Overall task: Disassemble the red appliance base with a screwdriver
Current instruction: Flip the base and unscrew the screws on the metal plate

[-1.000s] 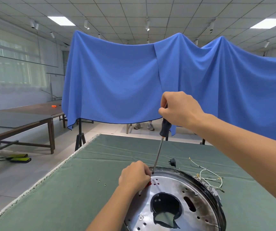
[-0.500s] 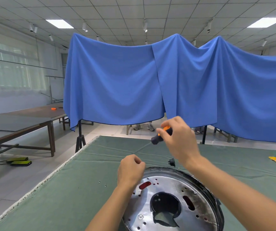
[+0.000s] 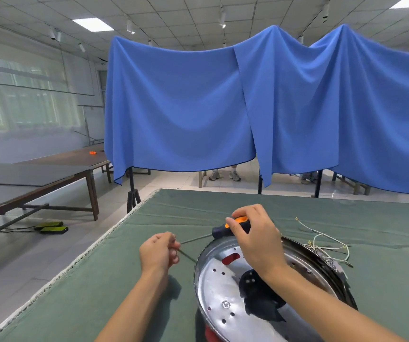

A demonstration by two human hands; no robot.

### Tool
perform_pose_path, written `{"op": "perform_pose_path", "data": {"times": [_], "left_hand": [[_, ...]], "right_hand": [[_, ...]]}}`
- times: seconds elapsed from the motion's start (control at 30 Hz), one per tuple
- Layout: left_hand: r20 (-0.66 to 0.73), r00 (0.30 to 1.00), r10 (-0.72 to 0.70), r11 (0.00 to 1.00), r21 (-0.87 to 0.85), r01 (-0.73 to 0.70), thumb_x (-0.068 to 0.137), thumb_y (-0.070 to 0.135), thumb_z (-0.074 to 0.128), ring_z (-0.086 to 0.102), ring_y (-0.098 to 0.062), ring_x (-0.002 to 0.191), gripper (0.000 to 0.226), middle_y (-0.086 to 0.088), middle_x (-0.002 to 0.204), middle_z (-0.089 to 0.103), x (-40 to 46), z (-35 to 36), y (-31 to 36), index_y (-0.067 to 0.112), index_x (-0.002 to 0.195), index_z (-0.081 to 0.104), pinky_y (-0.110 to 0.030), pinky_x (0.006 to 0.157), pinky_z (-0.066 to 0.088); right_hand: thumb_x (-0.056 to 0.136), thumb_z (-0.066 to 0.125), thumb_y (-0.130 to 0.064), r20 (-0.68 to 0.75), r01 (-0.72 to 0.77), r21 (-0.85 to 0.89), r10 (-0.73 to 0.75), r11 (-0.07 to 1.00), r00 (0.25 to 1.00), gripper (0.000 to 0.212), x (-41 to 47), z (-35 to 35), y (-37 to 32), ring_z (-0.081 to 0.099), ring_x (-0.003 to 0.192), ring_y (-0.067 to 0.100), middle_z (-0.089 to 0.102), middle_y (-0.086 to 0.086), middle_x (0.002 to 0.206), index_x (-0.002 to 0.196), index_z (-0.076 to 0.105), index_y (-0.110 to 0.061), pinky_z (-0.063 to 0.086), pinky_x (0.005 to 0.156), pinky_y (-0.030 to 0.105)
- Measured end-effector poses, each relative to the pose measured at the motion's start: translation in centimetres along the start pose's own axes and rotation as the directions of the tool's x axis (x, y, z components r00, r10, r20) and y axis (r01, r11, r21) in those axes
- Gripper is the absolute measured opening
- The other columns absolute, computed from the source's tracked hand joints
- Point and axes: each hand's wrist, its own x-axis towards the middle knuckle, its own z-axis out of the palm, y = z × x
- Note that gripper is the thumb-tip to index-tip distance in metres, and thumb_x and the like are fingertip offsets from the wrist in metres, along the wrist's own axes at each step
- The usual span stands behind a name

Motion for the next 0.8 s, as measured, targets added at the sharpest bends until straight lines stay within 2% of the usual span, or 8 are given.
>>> {"op": "perform_pose_path", "data": {"times": [0.13,0.23,0.33,0.5,0.63,0.8], "left_hand": [[0.030,1.000,-0.004,0.998,0.057,0.002,0.083,-0.012,0.047,0.040,-0.011,0.033,0.016,-0.013,0.057,0.062,0.0,-1.7,-1.7,-0.001,0.073,0.053,-0.020,0.034,0.041],[0.084,0.996,0.041,0.988,0.142,-0.052,0.083,-0.013,0.047,0.043,-0.016,0.032,0.015,-0.019,0.064,0.065,0.0,-2.8,-2.2,-0.001,0.076,0.053,-0.028,0.036,0.047],[0.109,0.989,0.101,0.970,0.212,-0.123,0.084,-0.012,0.048,0.044,-0.017,0.032,0.013,-0.020,0.066,0.066,0.3,-3.2,-1.9,-0.001,0.080,0.053,-0.026,0.035,0.044],[0.103,0.989,0.106,0.937,0.323,-0.134,0.087,-0.010,0.045,0.047,-0.016,0.033,0.019,-0.018,0.072,0.062,0.4,-3.2,-2.7,0.000,0.088,0.061,-0.026,0.033,0.045],[0.105,0.981,0.162,0.898,0.397,-0.191,0.085,-0.010,0.047,0.052,-0.021,0.039,0.022,-0.019,0.074,0.063,0.8,-3.5,-3.1,0.003,0.076,0.063,-0.029,0.038,0.049],[0.064,0.977,0.205,0.876,0.433,-0.212,0.085,-0.009,0.046,0.054,-0.023,0.041,0.019,-0.018,0.075,0.063,1.3,-4.2,-3.1,0.005,0.081,0.058,-0.030,0.040,0.049]], "right_hand": [[0.089,0.064,-0.033,0.061,0.049,-0.053,-0.045,0.997,0.997,0.011,-0.6,-0.1,0.3,0.054,0.075,0.006,0.052,-0.011,0.093,0.089,0.056,-0.026,0.039,0.059,0.006],[0.087,0.066,-0.033,0.064,0.089,-0.125,-0.081,0.988,0.995,0.011,-0.7,-0.3,0.2,0.056,0.073,0.009,0.054,-0.011,0.091,0.089,0.058,-0.025,0.039,0.057,0.010],[0.084,0.068,-0.032,0.046,0.079,-0.179,-0.072,0.981,0.996,0.011,-0.5,-0.4,0.0,0.057,0.069,0.012,0.056,-0.012,0.086,0.086,0.059,-0.026,0.044,0.054,0.018],[0.080,0.068,-0.037,0.122,0.045,-0.265,-0.013,0.963,0.992,0.010,-0.6,-0.6,0.2,0.055,0.070,0.012,0.058,-0.012,0.081,0.082,0.061,-0.029,0.032,0.053,0.011],[0.083,0.066,-0.037,0.198,0.044,-0.286,0.014,0.957,0.980,0.009,-1.0,-0.5,0.0,0.058,0.073,0.012,0.058,-0.011,0.083,0.085,0.063,-0.029,0.040,0.057,0.018],[0.084,0.063,-0.035,0.242,-0.025,-0.233,0.083,0.972,0.967,0.010,-1.2,-0.4,0.2,0.057,0.078,0.014,0.056,-0.010,0.086,0.087,0.057,-0.027,0.046,0.064,0.027]]}}
